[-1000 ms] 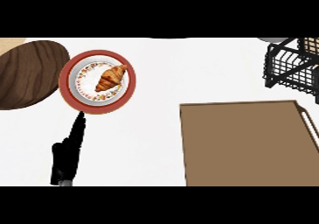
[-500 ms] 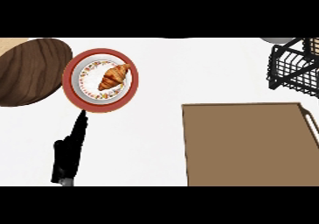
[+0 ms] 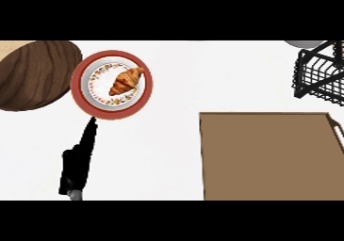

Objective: Pick the bell pepper from the tray and place it in the tiered basket

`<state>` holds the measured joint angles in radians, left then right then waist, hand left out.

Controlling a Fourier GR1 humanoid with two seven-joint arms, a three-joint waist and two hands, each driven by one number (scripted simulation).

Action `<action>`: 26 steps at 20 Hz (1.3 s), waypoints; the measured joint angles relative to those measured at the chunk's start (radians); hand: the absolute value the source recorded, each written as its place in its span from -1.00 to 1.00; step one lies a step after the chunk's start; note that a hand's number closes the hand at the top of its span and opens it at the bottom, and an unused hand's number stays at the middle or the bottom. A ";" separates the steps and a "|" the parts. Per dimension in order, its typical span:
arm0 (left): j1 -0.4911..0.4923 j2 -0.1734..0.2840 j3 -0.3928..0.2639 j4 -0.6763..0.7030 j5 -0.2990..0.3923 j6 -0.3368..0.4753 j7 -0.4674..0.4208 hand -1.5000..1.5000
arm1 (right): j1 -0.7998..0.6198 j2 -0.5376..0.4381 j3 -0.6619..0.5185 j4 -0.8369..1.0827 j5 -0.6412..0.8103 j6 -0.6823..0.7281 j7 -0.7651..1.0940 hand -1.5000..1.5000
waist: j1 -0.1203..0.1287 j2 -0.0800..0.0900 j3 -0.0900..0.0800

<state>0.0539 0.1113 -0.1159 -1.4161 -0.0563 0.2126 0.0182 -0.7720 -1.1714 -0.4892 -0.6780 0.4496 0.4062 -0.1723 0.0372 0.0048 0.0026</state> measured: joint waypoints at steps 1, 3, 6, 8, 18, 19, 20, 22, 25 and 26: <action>-0.005 0.003 0.006 0.007 0.006 -0.008 -0.007 0.00 | -0.022 0.005 0.015 0.024 0.012 -0.009 -0.007 1.00 | 0.002 0.001 0.000; -0.004 -0.004 0.006 0.010 0.004 -0.004 -0.020 0.00 | -0.053 0.015 0.040 0.061 0.029 -0.012 -0.034 1.00 | 0.002 0.001 0.001; 0.002 -0.003 0.008 -0.003 0.004 -0.007 -0.014 0.00 | -0.094 0.045 0.082 0.100 0.062 -0.035 -0.058 1.00 | 0.002 0.001 0.001; 0.000 0.001 0.010 -0.004 0.003 -0.011 -0.008 0.00 | -0.106 0.076 0.110 0.126 0.089 -0.065 -0.078 1.00 | 0.002 0.002 0.001; -0.010 -0.014 0.007 0.008 -0.013 -0.005 -0.014 0.00 | -0.208 0.194 0.178 0.288 0.193 -0.218 -0.072 1.00 | 0.006 0.005 0.002; -0.011 -0.009 0.011 0.006 -0.009 -0.012 -0.008 0.00 | -0.214 0.199 0.180 0.303 0.199 -0.229 -0.076 1.00 | 0.006 0.004 0.001; -0.001 -0.008 0.007 -0.007 -0.009 -0.015 -0.005 0.00 | -0.216 0.204 0.173 0.318 0.196 -0.235 -0.081 1.00 | 0.005 0.001 -0.001; -0.004 -0.003 0.015 -0.005 -0.002 -0.021 0.004 0.00 | -0.234 0.212 0.157 0.349 0.184 -0.224 -0.073 1.00 | 0.003 -0.001 -0.003; -0.003 0.000 0.020 -0.005 0.004 -0.029 0.002 0.00 | -0.250 0.221 0.101 0.403 0.130 -0.184 -0.056 -1.00 | 0.004 -0.002 -0.006; -0.005 -0.002 0.017 -0.005 0.003 -0.029 0.006 0.00 | -0.255 0.222 0.085 0.419 0.115 -0.172 -0.051 -1.00 | 0.004 -0.002 -0.006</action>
<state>0.0492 0.1098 -0.0988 -1.4215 -0.0532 0.1838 0.0240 -1.0268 -0.9494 -0.4046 -0.2592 0.5643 0.2340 -0.2232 0.0407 0.0026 -0.0031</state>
